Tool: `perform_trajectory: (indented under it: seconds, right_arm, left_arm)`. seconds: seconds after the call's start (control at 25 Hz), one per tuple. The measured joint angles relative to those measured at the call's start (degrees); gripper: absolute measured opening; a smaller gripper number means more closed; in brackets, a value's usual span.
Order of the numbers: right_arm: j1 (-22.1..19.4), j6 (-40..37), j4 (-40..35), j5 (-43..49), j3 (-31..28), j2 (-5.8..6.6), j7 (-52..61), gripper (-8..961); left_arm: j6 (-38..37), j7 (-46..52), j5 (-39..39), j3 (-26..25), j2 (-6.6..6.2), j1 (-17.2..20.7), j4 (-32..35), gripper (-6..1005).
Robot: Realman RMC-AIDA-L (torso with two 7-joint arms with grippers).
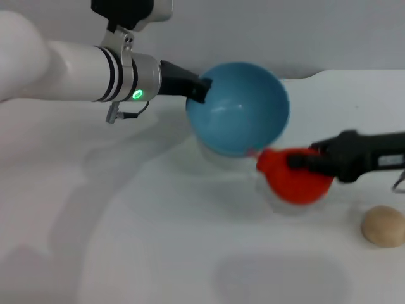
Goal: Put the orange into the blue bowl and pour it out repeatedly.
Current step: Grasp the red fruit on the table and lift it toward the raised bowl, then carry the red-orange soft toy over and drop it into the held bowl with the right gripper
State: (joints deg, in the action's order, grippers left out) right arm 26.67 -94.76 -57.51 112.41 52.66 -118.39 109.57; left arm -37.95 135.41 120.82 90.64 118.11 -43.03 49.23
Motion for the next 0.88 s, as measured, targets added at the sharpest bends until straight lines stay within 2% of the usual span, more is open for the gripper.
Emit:
perform_trajectory:
  seconds: [0.08, 0.12, 0.32, 0.44, 0.6, 0.88]
  right_arm:
    - [-0.94, -3.44, -5.67, -3.08, -1.36, 0.05, 1.81, 38]
    - [-1.02, -7.17, -10.73, -5.30, -3.86, 0.07, 4.23, 39]
    - [-0.44, -9.92, -16.99, -7.24, -7.90, 0.08, 6.20, 40]
    - [0.27, -8.27, -15.27, -6.44, -8.06, 0.13, 5.42, 41]
    - [1.98, -4.09, -8.40, -3.07, -6.80, 0.03, 1.24, 43]
    - [4.09, 1.84, 1.45, -2.29, -5.71, 0.07, -1.54, 45]
  left_arm:
    - [-2.95, 0.12, 1.25, -0.28, -0.01, -0.59, 0.50, -2]
    - [-4.26, 0.28, 1.83, -0.34, -0.02, -0.94, 0.88, -2]
    - [-10.82, 3.09, 4.74, -0.06, 0.13, -3.18, 2.48, -1]
    - [-12.44, 4.13, 4.48, 2.59, 0.43, -3.12, 4.81, -2]
    - [-12.87, 6.88, 4.43, 7.58, 0.45, -3.34, 7.36, -2]
    - [-12.56, 7.94, 4.42, 8.78, 0.51, -3.50, 9.09, -1]
